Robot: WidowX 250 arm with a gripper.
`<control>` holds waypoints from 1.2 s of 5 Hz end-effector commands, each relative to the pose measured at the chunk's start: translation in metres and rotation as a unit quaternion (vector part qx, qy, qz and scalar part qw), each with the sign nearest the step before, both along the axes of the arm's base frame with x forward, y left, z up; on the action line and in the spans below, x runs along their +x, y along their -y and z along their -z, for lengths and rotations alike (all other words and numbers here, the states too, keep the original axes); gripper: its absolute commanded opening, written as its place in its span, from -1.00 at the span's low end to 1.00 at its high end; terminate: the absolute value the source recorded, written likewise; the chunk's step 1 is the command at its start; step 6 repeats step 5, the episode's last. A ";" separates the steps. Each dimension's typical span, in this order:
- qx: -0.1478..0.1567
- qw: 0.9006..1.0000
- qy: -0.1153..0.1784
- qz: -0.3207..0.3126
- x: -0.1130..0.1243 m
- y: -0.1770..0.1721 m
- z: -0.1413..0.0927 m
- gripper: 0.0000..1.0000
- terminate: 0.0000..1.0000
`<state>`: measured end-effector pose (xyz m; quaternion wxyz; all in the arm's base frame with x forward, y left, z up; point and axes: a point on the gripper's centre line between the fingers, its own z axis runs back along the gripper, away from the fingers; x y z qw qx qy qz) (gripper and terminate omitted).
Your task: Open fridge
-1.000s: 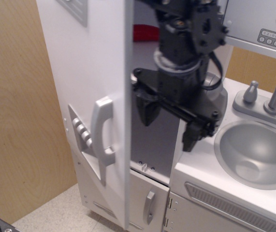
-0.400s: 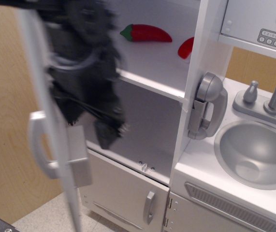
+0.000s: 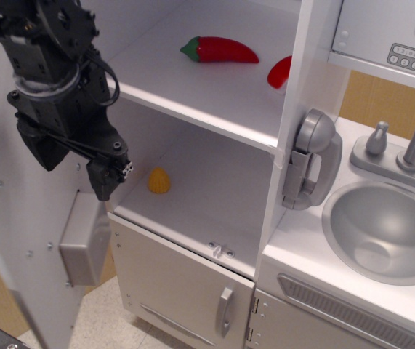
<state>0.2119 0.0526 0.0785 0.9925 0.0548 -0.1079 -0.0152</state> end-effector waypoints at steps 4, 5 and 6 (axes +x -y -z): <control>0.042 0.985 0.069 -0.150 0.075 -0.106 -0.010 1.00 -1.00; 0.027 0.985 0.047 -0.163 0.067 -0.119 -0.016 1.00 1.00; 0.027 0.985 0.047 -0.163 0.067 -0.119 -0.016 1.00 1.00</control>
